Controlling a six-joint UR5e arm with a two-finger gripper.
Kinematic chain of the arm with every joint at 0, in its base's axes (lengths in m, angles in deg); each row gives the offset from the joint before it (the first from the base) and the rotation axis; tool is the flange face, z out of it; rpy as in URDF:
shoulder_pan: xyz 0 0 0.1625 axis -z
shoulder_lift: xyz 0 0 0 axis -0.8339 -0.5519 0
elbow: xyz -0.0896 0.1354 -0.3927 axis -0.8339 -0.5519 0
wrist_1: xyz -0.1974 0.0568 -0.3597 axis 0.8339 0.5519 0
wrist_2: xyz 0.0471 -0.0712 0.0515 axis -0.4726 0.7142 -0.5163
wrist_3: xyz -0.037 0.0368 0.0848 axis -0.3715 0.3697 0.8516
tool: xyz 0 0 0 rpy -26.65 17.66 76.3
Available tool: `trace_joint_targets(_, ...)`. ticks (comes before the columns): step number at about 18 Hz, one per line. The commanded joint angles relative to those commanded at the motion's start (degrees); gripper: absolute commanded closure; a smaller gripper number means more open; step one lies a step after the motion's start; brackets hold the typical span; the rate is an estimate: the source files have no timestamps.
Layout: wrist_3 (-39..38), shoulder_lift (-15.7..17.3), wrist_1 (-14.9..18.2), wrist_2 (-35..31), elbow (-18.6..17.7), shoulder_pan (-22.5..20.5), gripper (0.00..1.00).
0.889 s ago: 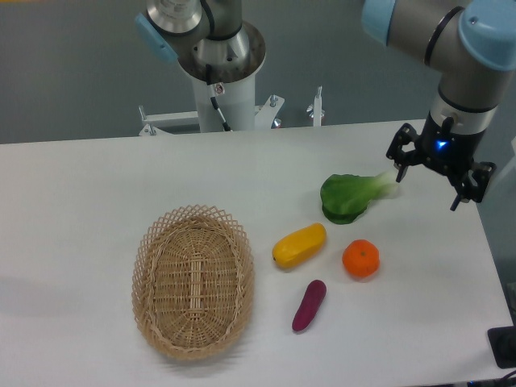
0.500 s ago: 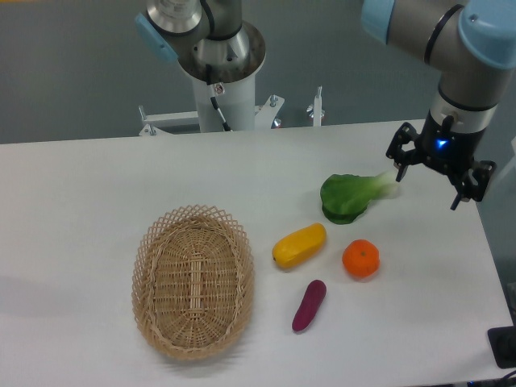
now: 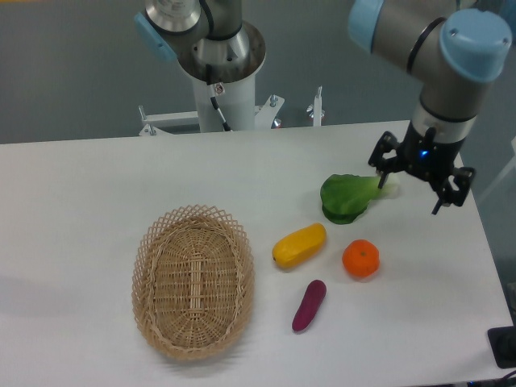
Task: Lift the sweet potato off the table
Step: 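Move the open gripper over the purple sweet potato and lower it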
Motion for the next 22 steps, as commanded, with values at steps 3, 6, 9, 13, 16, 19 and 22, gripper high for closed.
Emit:
trace_joint_targets(3,-4.76,-2.98,-3.88,0.09,-0.80,2.99,0.00)
trace_joint_targets(6,-4.86,-6.15,-4.15,0.35,-0.89,5.45,0.00)
trace_joint_targets(9,-5.47,-9.23,-4.24,0.44,-0.80,7.30,0.00)
trace_joint_targets(13,-6.43,-12.92,-10.80,0.18,-0.97,9.59,0.00)
trace_joint_targets(16,-9.25,-14.07,-15.65,0.00,-3.16,10.99,0.00)
trace_joint_targets(19,-9.60,-13.72,-18.82,-0.18,-6.24,11.52,0.00)
trace_joint_targets(22,-10.48,-14.51,-20.41,-0.26,-6.60,11.61,0.00)
